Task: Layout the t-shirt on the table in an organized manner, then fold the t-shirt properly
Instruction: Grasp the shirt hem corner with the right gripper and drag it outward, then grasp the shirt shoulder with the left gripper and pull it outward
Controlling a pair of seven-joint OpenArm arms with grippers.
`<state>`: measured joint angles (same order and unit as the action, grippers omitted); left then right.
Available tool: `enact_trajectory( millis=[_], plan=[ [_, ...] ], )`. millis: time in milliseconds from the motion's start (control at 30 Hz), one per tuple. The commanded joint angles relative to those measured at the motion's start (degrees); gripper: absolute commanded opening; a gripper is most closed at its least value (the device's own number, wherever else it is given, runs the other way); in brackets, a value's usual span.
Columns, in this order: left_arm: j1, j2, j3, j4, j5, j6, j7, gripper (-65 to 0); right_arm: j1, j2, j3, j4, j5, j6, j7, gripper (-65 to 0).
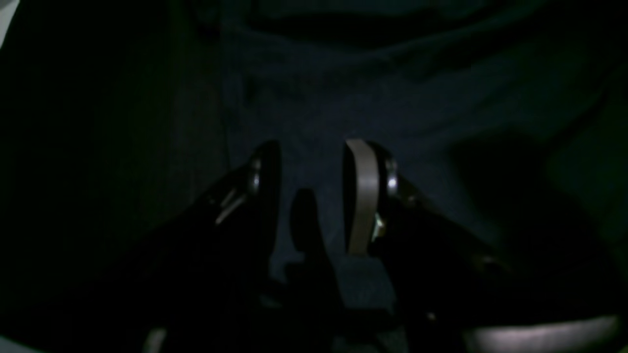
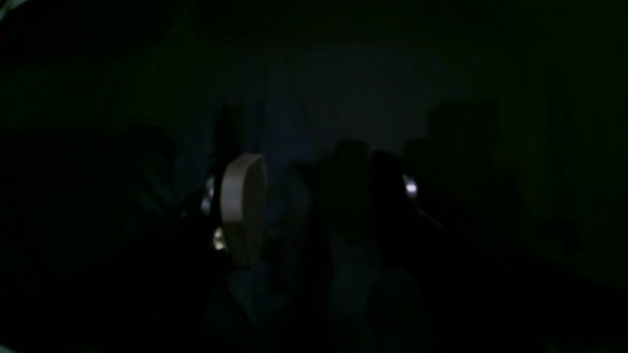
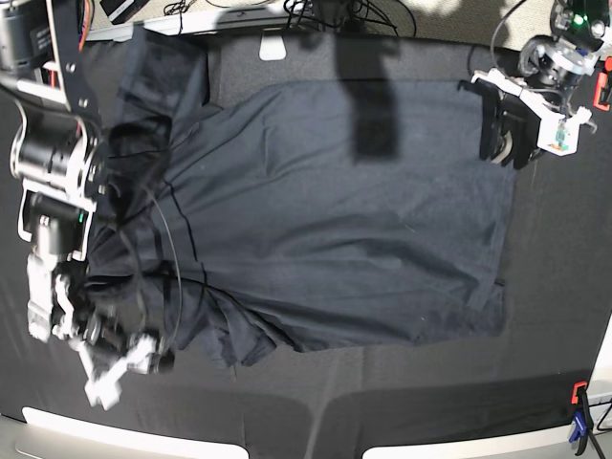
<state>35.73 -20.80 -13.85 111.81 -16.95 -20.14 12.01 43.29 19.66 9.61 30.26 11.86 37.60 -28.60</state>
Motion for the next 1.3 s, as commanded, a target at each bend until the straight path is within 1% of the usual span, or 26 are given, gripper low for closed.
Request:
enact_trajectory(
  millis=[0,67,100,133,167,233,267,300,333,367,433,567,600,633,667,733,867,900,933,1033,1133,1267],
  plan=[
    [0.15,-0.66,-0.37,0.94,-0.48,-0.07,-1.57,-45.6,0.90,-0.46,-0.61,0.83,0.70,-0.87,0.81,-32.0],
    [0.17,-0.66,-0.37,0.94,-0.46,-0.07,-1.53,-45.6,-0.74,-1.46,-2.10,0.83,0.04,-4.50,2.29,-32.1],
    [0.15,-0.66,-0.37,0.94,-0.48,-0.07,-1.53,-45.6,-1.42,-1.97,-2.91,0.83,-0.44,-5.81,2.97,-32.1],
    [0.15,-0.66,-0.37,0.94,-0.48,-0.07,-1.55,-45.6,-1.77,-2.49,-3.76,0.83,-1.01,-6.19,3.13,-32.3],
    [0.15,-0.66,-0.37,0.94,-0.48,-0.07,-1.55,-45.6,-2.01,-3.02,-4.59,0.83,-1.68,-6.49,3.04,-33.8],
    [0.15,-0.66,-0.37,0.94,-0.48,-0.07,-1.55,-45.6,-2.40,-3.93,-6.32,0.83,-3.43,-6.58,3.15,-41.8],
    [0.15,-0.66,-0.37,0.94,-0.48,-0.07,-1.53,-45.6,-2.51,-4.28,-7.15,0.83,-4.59,-6.91,4.07,-47.4],
    [0.15,-0.66,-0.37,0.94,-0.48,-0.07,-1.53,-45.6,-2.51,-4.55,-7.82,0.85,-6.10,-8.26,5.95,-53.8],
    [0.17,-0.66,-0.37,0.94,-0.48,-0.07,-1.51,-45.6,-2.47,-4.68,-8.31,0.85,-7.91,-10.43,8.41,-59.9],
    [0.15,-0.66,-0.37,0.94,-0.48,-0.07,-1.31,-45.6,-2.32,-4.74,-8.52,0.85,-9.79,-12.94,11.26,-64.4],
    [0.20,-0.66,-0.37,0.94,-0.48,-0.07,-1.29,-45.6,-1.57,-4.72,-8.50,0.87,-13.51,-18.51,16.41,-65.0],
    [0.17,-0.66,-0.37,0.94,-0.48,-0.07,-1.29,-45.6,1.44,-4.55,-8.50,0.87,-22.45,-30.75,23.93,-65.0],
    [0.20,-0.66,-0.37,0.94,-0.48,-0.07,-1.29,-45.6,2.54,-4.59,-8.50,0.87,-23.78,-33.24,25.18,-65.0],
    [0.20,-0.66,-0.37,0.94,-0.48,-0.07,-1.31,-45.6,3.63,-4.57,-8.50,0.87,-24.17,-34.73,25.20,-65.0],
    [0.17,-0.66,-0.37,0.94,-0.48,-0.07,-1.29,-45.6,4.74,-4.55,-8.50,0.87,-24.13,-35.19,25.14,-64.8],
    [0.17,-0.63,-0.37,0.94,-0.48,-0.07,-1.33,-45.6,6.60,-4.59,-8.50,0.87,-24.13,-35.12,24.92,-59.4],
    [0.17,-0.63,-0.37,0.94,-0.48,-0.07,-1.31,-45.6,8.46,-4.57,-8.50,0.87,-24.13,-35.01,24.76,-40.9],
    [0.17,-0.63,-0.37,0.94,-0.48,-0.07,-1.31,-45.6,8.50,-4.57,-8.50,0.87,-24.13,-35.01,24.76,-37.3],
    [0.17,-0.66,-0.37,0.94,-0.48,-0.07,-1.31,-45.6,8.59,-4.57,-8.50,0.87,-24.13,-34.99,24.74,-35.3],
    [0.17,-0.66,-0.37,0.94,-0.48,-0.07,-1.31,-45.6,8.55,-4.57,-8.50,0.87,-24.11,-33.92,24.70,-35.0],
    [0.17,-0.63,-0.37,0.94,-0.48,-0.07,-1.31,-45.6,8.55,-4.59,-8.50,0.87,-23.12,-33.90,23.67,-35.0],
    [-0.07,-0.66,-0.37,0.94,-0.48,-0.07,-1.31,-45.6,8.52,-4.57,-8.50,0.90,-18.25,-33.86,15.61,-35.1]
  ],
)
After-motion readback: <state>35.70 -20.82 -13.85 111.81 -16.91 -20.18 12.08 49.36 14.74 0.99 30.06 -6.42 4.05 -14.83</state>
